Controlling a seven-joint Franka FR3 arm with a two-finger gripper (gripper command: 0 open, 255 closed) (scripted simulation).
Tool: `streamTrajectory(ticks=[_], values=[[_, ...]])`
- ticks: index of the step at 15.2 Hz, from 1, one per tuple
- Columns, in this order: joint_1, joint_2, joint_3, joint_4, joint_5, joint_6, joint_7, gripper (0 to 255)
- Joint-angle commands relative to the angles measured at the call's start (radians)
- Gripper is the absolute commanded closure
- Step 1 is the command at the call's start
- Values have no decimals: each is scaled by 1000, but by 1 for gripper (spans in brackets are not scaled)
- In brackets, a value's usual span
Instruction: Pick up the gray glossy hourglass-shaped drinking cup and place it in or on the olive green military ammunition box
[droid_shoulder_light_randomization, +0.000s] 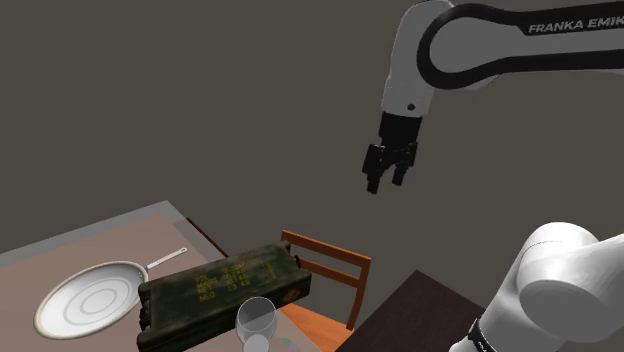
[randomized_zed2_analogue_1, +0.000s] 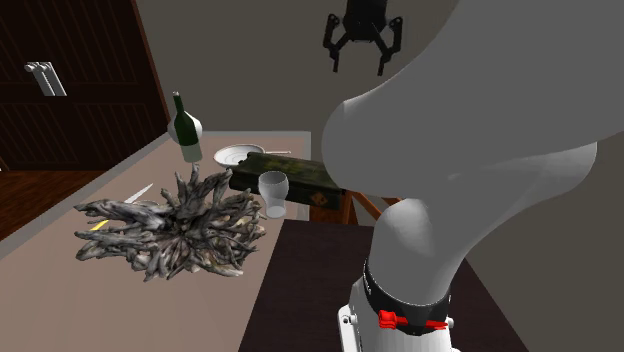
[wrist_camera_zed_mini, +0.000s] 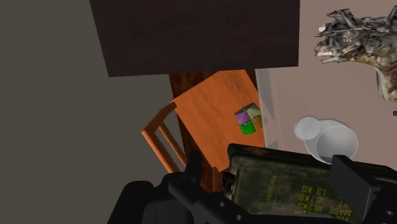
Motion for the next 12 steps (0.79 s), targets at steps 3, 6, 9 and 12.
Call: streamTrajectory(ticks=[3, 6, 9, 12], values=[[23, 57, 61, -63, 37, 135, 45, 0], [41, 123, 112, -88, 61, 237, 84, 0], [54, 205, 164, -100, 79, 341, 125, 0], [63, 300, 216, -99, 86, 445, 169, 0]])
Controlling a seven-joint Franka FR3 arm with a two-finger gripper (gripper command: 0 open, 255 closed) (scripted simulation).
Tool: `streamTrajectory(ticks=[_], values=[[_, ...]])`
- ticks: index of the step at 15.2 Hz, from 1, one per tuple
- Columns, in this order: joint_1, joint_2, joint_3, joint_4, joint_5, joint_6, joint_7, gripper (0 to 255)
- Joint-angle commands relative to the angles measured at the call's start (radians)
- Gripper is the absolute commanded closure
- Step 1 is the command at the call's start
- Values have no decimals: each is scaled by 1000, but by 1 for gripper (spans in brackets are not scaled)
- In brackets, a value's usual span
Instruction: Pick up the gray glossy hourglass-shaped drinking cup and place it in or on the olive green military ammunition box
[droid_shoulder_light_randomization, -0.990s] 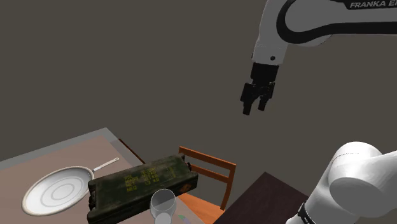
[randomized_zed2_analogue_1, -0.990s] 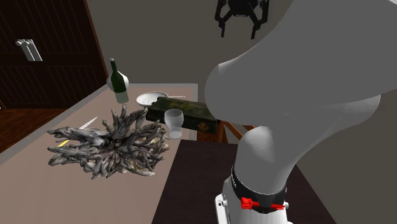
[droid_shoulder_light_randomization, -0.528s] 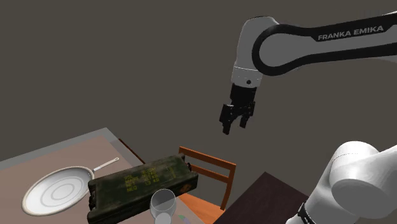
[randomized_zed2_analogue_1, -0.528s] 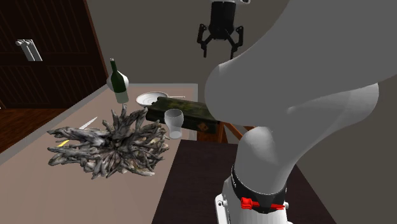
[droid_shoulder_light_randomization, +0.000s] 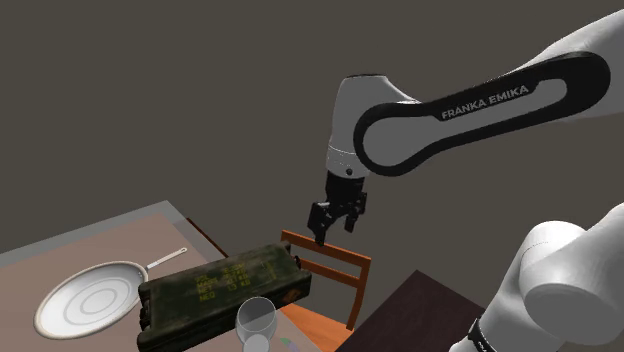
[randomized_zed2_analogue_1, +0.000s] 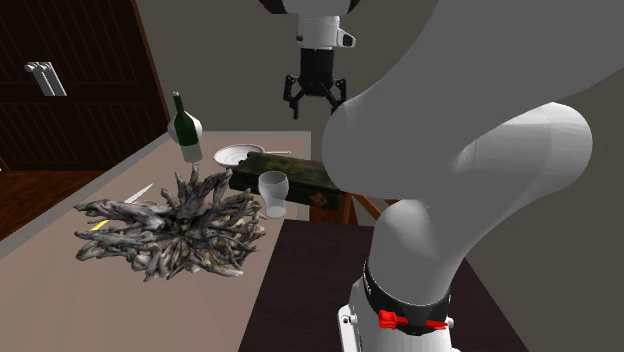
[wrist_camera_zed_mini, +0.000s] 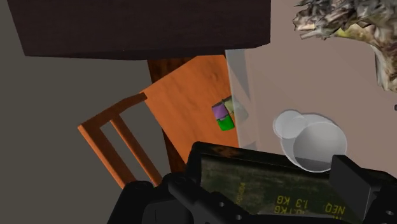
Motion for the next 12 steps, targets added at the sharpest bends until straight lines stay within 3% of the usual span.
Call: streamTrajectory(ticks=[1, 7, 12], values=[[3, 69, 34, 6, 0, 72, 31, 0], [1, 301, 131, 57, -63, 265, 156, 0], [8, 520, 177, 139, -213, 394, 315, 0]])
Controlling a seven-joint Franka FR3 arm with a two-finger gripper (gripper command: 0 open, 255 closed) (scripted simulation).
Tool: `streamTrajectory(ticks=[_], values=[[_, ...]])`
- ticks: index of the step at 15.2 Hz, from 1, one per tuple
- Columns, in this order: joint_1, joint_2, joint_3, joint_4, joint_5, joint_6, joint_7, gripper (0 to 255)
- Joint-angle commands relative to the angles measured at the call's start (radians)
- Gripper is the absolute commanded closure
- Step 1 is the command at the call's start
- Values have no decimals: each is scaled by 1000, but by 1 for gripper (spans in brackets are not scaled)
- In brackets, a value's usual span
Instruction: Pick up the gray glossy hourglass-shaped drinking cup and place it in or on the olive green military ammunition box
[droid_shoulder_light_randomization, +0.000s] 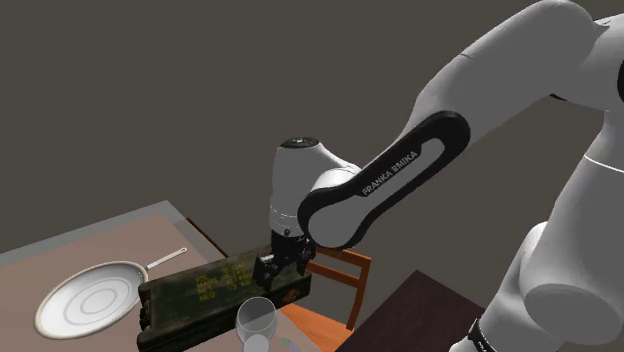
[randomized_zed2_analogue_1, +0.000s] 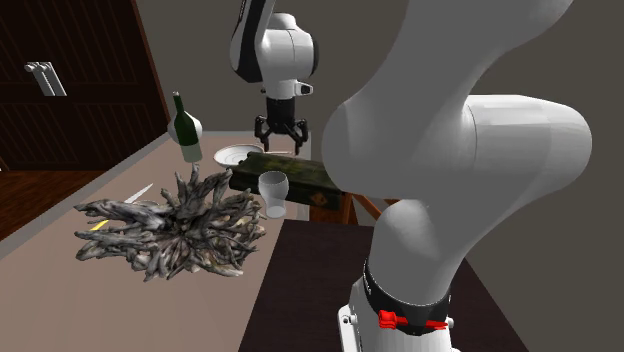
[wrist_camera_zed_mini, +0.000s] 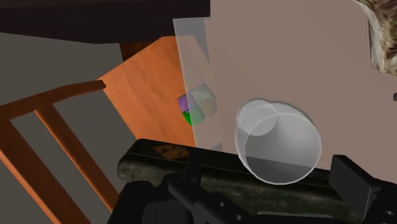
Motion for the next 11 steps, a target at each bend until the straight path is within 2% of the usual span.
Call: streamTrajectory(ticks=[1, 7, 11], values=[[11, 86, 5, 37, -73, 44, 69, 0], [118, 343, -60, 193, -287, 121, 267, 0], [200, 480, -117, 306, -364, 141, 342, 0]])
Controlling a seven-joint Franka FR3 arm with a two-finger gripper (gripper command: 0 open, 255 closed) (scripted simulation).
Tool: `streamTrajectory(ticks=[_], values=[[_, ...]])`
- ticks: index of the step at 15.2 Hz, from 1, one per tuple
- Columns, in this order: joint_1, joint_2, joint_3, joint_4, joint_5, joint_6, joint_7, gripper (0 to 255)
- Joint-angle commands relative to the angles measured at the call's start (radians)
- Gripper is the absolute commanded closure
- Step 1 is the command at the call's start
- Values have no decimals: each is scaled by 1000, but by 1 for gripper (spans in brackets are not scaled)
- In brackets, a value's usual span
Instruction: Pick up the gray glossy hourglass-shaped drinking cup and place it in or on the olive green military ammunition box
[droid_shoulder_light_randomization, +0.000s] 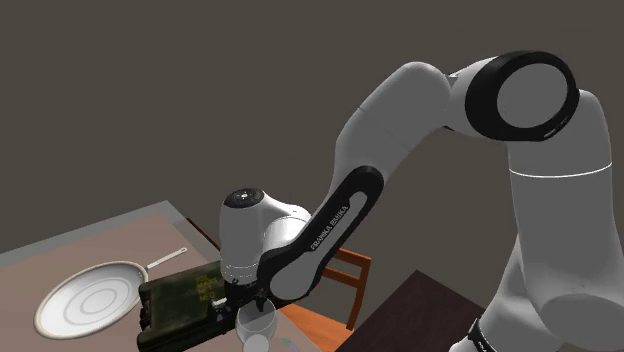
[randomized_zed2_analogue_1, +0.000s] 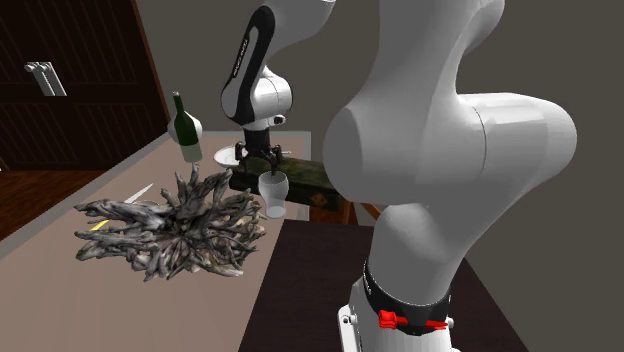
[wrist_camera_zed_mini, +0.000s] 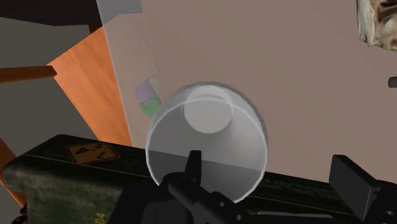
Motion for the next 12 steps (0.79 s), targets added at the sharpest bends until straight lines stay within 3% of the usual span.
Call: streamTrajectory(ticks=[1, 12], values=[[26, 51, -24, 30, -30, 20, 24, 0], [61, 133, -67, 54, -72, 77, 55, 0]])
